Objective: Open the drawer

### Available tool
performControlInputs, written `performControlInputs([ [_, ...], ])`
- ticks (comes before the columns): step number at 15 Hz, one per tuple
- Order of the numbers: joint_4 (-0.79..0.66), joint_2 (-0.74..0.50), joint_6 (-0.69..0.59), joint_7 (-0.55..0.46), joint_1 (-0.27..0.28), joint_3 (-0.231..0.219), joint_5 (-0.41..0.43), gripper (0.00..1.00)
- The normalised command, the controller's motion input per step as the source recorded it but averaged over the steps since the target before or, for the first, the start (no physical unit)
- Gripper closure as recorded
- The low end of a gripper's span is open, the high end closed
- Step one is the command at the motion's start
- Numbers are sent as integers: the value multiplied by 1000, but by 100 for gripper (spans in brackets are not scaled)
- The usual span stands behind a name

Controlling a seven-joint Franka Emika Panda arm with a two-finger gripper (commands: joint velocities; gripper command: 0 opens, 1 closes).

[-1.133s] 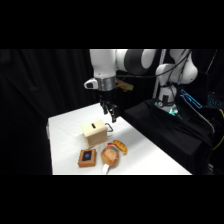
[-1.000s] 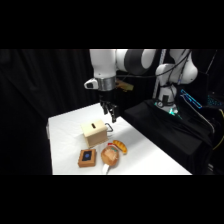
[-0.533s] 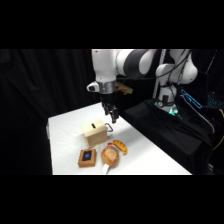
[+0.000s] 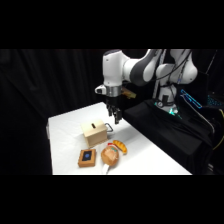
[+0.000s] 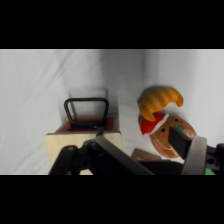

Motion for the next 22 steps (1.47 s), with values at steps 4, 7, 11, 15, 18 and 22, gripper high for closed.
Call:
performControlInputs([
  [4, -323, -138, 494, 129, -36, -15, -146, 0],
  [7, -153, 59, 450, 155, -59, -42, -159, 0],
  [11, 5, 204, 382, 94, -42, -51, -85, 0],
  [15, 118, 304, 350, 43, -6, -57, 10, 0],
  [18, 107, 245, 307, -36, 9, -12, 129, 0],
  [22, 103, 229, 296, -51, 13, 22, 173, 0],
])
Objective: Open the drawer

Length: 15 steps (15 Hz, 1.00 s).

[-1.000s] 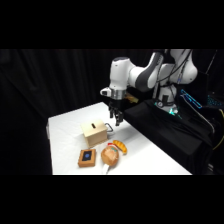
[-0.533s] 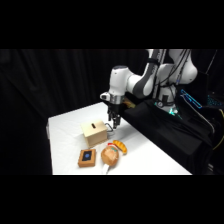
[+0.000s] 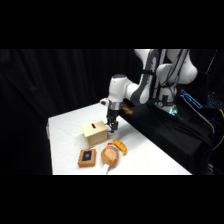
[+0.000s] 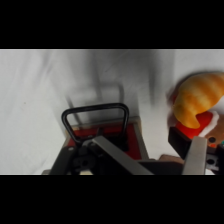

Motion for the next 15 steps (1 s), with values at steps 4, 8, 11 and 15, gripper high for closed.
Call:
performControlInputs([
  [4, 67, 205, 310, -117, -87, 120, 208, 0],
  [8, 123, 257, 287, -159, -152, 174, 150, 0],
  [11, 191, 292, 252, -154, -96, 111, 102, 0],
  [15, 150, 225, 207, -145, -44, 57, 82, 0],
])
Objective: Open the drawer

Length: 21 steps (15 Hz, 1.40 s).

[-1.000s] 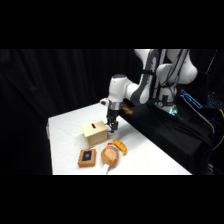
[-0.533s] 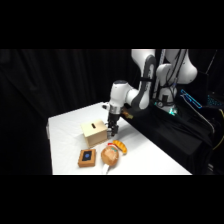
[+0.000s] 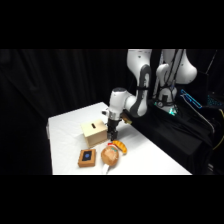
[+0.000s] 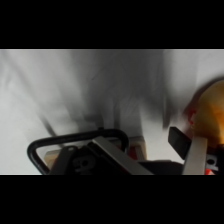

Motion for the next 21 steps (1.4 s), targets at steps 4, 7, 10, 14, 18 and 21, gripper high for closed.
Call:
performControlInputs([
  [4, -106, 9, 227, -137, 44, -22, 80, 0],
  [7, -397, -166, 270, -136, 26, -14, 70, 0],
  [10, -463, -214, 234, -123, -4, 5, 59, 0],
  [14, -443, -245, 146, -107, 25, -17, 63, 0],
  [18, -279, -233, -7, -97, 60, -39, 81, 0],
  [21, 2, -145, -175, -103, 101, -66, 96, 0],
])
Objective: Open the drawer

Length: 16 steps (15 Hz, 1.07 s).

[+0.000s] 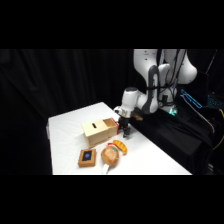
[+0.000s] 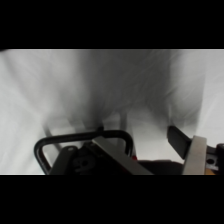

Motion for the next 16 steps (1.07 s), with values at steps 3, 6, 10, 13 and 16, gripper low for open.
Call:
performControlInputs([
  [3, 2, -260, -318, -119, 97, -54, 76, 0],
  [6, -155, -531, -518, -121, 57, -13, 52, 0],
  [10, -108, -595, -584, -51, 199, -165, -9, 0],
  [13, -72, -527, -499, 88, 162, -159, -184, 0],
  [16, -88, -552, -512, 143, 43, -34, -231, 0],
])
